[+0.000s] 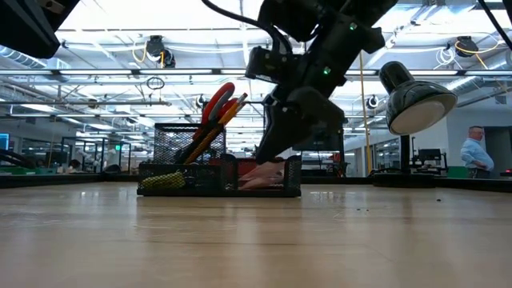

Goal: Pick and place office supplies into organizer
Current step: Put the pink sticky notes into the black desk organizer

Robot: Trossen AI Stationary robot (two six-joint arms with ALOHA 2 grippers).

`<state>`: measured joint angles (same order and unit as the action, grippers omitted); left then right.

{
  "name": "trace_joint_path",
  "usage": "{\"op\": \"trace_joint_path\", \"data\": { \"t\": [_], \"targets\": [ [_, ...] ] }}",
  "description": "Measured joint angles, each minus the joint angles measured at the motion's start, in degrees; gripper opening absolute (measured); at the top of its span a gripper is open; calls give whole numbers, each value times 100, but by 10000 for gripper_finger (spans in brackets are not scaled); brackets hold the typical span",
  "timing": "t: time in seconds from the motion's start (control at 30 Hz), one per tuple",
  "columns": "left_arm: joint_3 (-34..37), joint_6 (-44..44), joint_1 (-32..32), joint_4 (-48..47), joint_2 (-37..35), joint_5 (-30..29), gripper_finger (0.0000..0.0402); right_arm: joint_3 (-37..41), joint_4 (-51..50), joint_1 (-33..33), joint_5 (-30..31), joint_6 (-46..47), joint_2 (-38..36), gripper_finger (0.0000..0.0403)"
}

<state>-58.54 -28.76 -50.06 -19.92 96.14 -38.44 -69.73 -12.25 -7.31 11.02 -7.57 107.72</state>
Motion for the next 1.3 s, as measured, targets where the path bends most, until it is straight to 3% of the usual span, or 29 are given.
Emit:
{"op": "trace_joint_path", "data": {
  "t": [0.43, 0.6, 0.8, 0.97, 1.3],
  "targets": [
    [0, 14, 11, 17, -2, -2, 31, -2, -11, 139, -261, 189, 102, 1],
    [0, 11, 11, 32, -2, -2, 31, -8, 68, 282, -647, 192, 280, 1],
    [0, 5, 11, 39, -7, -2, 31, -2, 71, 354, -618, 181, 281, 1],
    [0, 14, 11, 35, -7, -2, 31, -19, 81, 283, -242, 39, 10, 1],
    [0, 38, 11, 31, -9, -4, 31, -856, -1728, 421, -68, 85, -156, 0]
  ]
}}
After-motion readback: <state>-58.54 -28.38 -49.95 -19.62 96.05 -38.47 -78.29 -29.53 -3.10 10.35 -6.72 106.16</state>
